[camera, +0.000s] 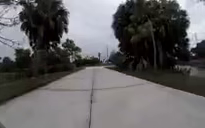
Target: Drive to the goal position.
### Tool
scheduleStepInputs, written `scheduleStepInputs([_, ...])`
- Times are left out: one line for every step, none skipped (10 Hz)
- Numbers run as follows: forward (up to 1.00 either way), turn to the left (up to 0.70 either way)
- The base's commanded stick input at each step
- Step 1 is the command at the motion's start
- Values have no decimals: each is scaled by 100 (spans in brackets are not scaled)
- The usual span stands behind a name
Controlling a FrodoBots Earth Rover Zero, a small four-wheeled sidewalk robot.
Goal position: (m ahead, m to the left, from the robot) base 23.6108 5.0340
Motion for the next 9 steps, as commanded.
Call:
scheduleStepInputs([85, 0])
scheduleStepInputs([85, 0])
scheduleStepInputs([85, 0])
scheduleStepInputs([85, 0])
scheduleStepInputs([85, 3])
scheduleStepInputs([85, 34])
scheduleStepInputs([85, 34])
scheduleStepInputs([85, 34])
scheduleStepInputs([85, 34])
